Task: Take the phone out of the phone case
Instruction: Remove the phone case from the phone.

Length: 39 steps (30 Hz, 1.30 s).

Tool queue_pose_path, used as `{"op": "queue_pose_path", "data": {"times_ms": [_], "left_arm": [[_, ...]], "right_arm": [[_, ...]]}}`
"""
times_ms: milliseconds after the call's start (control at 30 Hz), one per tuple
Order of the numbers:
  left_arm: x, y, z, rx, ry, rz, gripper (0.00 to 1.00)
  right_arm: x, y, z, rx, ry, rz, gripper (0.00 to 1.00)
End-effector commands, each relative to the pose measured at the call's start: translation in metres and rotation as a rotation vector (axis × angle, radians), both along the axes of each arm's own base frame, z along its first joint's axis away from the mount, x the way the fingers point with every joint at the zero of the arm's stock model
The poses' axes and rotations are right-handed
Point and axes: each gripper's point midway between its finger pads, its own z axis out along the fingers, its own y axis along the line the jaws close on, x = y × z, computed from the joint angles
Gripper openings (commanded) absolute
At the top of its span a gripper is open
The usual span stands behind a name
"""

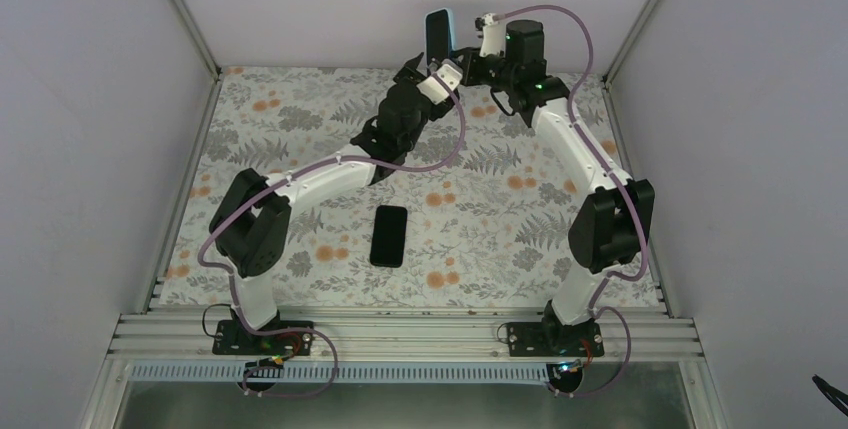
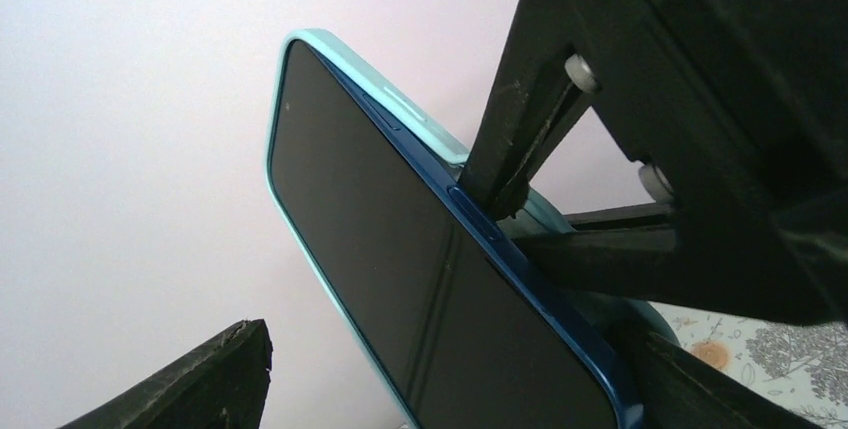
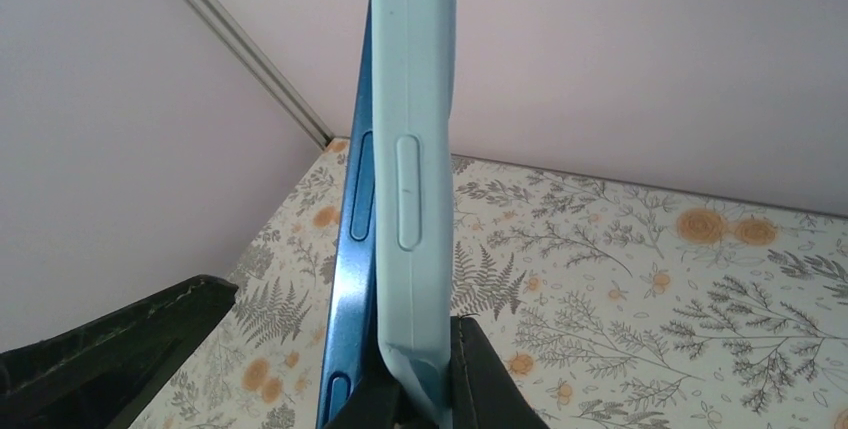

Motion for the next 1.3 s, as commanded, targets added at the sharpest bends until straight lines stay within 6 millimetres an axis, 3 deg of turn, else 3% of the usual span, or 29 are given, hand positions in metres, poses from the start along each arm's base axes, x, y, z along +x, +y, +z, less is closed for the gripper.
{"op": "queue_pose_path", "data": {"times_ms": [0,333,533,767,867,1033,1267], "left_arm": [[0.02,0.017,-0.007,0.003,0.025,0.123,0.8],[0.02,0.06,0.009,-0.114,-0.014,0.352,0.62],[0.023,0.064,0.022,-0.135,-0.018,0.374,0.53],[0.022,0.056,0.023,-0.145,-0.008,0.321,0.32],[0.016,0.053,0.023,-0.146,-0.011,0.28,0.19],[0.007,0.056,0.027,-0.137,-0.026,0.264,0.06],[-0.009,0.053,0.035,-0.125,-0.05,0.173,0.02]], "right_arm": [[-0.026,0.014,0.062,0.071,-0.151,0.081,0.03],[-0.039,0.017,0.068,0.097,-0.154,0.121,0.03],[-0.057,0.023,0.079,0.132,-0.165,0.188,0.03],[-0.062,0.024,0.08,0.138,-0.164,0.208,0.03],[-0.059,0.022,0.077,0.127,-0.163,0.185,0.03],[-0.032,-0.001,0.066,0.054,-0.173,0.008,0.03],[-0.021,-0.011,0.061,0.01,-0.19,-0.052,0.03]]}}
